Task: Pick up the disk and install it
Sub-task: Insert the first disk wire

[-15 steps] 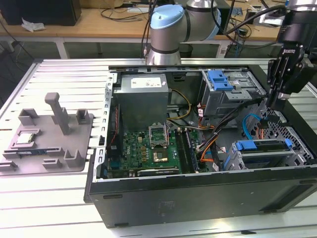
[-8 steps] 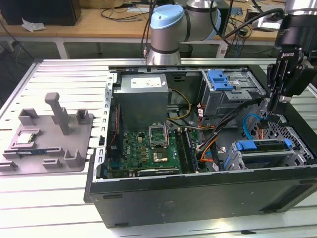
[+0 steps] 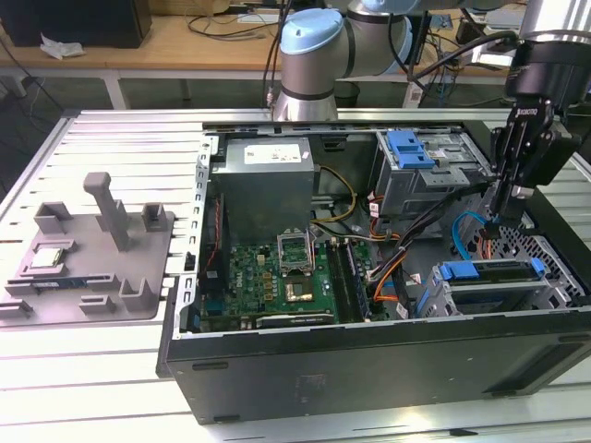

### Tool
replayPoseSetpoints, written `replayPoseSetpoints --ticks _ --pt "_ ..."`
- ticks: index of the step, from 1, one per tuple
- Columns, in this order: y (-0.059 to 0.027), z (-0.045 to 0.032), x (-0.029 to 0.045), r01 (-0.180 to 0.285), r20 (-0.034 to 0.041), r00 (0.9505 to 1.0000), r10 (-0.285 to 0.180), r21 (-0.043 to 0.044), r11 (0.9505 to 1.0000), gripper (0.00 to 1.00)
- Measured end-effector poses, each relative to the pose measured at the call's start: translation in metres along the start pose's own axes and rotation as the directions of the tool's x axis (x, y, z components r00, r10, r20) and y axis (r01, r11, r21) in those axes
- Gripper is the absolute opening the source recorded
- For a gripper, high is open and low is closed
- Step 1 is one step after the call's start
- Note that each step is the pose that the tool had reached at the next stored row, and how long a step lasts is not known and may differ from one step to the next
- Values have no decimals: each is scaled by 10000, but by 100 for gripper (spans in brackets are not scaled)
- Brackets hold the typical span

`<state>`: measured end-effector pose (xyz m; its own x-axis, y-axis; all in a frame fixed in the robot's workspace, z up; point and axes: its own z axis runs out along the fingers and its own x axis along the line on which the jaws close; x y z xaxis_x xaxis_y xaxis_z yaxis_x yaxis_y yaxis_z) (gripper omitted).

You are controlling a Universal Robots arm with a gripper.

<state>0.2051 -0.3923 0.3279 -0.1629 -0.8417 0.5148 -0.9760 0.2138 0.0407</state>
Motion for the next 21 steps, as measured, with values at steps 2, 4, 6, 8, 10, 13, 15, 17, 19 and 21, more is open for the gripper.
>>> replayPoseSetpoints --ticks 2,4,6,8,10,13,15,17,19,21 --pt "-9 -2 -5 -51 5 10000 51 -31 10000 29" --pt "-31 -8 -12 -172 8 9999 173 -104 9998 29" --pt "-45 -11 -15 -374 13 9993 375 -226 9990 29" --pt "-79 -16 -21 -515 4 9987 515 -306 9982 29" --pt "-78 -16 -21 -520 3 9986 520 -310 9982 29" --pt "-79 -17 -20 -518 1 9987 519 -311 9982 29" --pt "-79 -21 -17 -519 -2 9987 519 -310 9982 29" --pt "-80 -28 -10 -519 -5 9987 519 -309 9982 29" --pt "-80 -28 -10 -518 -1 9987 518 -310 9982 29" --pt "-80 -28 -9 -519 -3 9987 519 -310 9982 29"
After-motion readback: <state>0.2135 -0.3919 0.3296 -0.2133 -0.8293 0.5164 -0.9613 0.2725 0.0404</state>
